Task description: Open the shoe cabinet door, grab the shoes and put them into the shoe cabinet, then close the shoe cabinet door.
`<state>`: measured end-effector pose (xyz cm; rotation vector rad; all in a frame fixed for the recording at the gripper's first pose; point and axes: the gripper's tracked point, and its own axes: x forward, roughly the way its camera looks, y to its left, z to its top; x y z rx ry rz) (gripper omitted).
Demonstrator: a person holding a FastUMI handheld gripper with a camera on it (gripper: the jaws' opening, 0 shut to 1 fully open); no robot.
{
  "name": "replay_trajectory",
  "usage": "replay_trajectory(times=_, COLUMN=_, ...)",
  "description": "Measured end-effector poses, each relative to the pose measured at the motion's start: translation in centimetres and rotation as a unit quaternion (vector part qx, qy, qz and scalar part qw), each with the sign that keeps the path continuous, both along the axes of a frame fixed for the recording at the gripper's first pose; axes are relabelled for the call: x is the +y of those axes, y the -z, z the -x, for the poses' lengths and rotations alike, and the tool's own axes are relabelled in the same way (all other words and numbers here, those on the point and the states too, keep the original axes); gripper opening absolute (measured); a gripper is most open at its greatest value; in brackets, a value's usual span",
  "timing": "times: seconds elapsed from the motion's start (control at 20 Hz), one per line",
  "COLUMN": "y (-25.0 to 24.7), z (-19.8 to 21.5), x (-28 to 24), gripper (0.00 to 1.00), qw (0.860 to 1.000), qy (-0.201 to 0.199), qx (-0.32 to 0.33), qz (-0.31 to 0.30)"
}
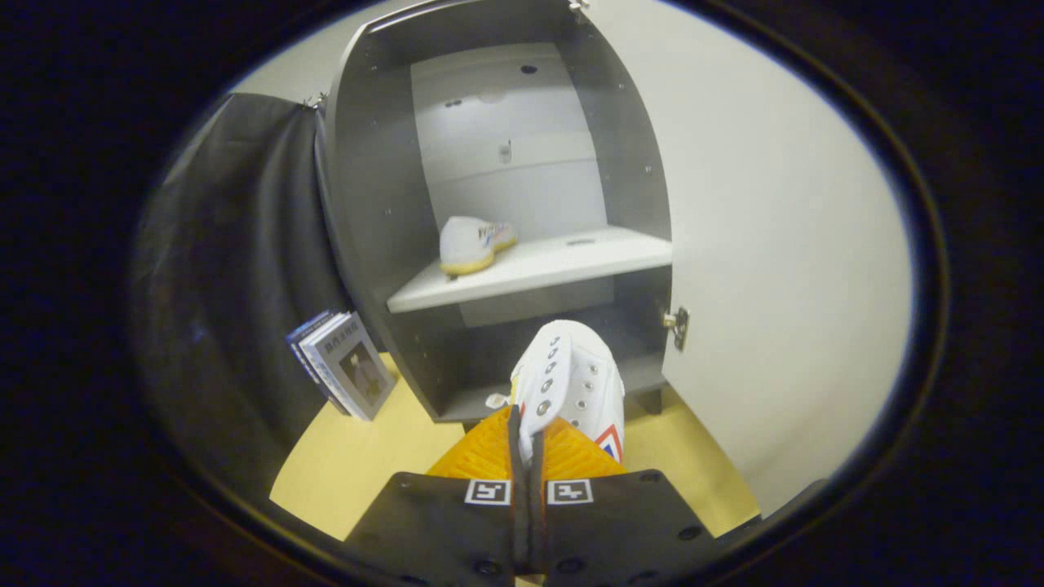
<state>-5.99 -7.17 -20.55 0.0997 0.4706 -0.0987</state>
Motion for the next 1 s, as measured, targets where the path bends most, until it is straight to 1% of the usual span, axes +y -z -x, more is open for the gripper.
replay_trajectory(times=0.25, y=-5.1, z=-2.3, x=0.2, gripper=0.02, qw=0.999, qy=0.02, qx=-0.039, qz=0.018)
replay_trajectory(times=0.35, y=-6.4, z=-4.2, x=0.1, gripper=0.02, qw=0.998, qy=0.031, qx=-0.051, qz=0.022)
replay_trajectory(times=0.5, y=-7.6, z=-6.1, x=-0.1, gripper=0.02, qw=0.996, qy=0.045, qx=-0.063, qz=0.035)
replay_trajectory(times=0.75, y=-8.5, z=-9.3, x=-0.7, gripper=0.02, qw=0.996, qy=0.043, qx=-0.06, qz=0.05)
replay_trajectory(times=0.9, y=-8.3, z=-11.2, x=-1.0, gripper=0.02, qw=0.996, qy=0.036, qx=-0.048, qz=0.063)
replay_trajectory(times=1.0, y=-7.8, z=-13.2, x=-1.4, gripper=0.02, qw=0.997, qy=0.029, qx=-0.038, qz=0.066)
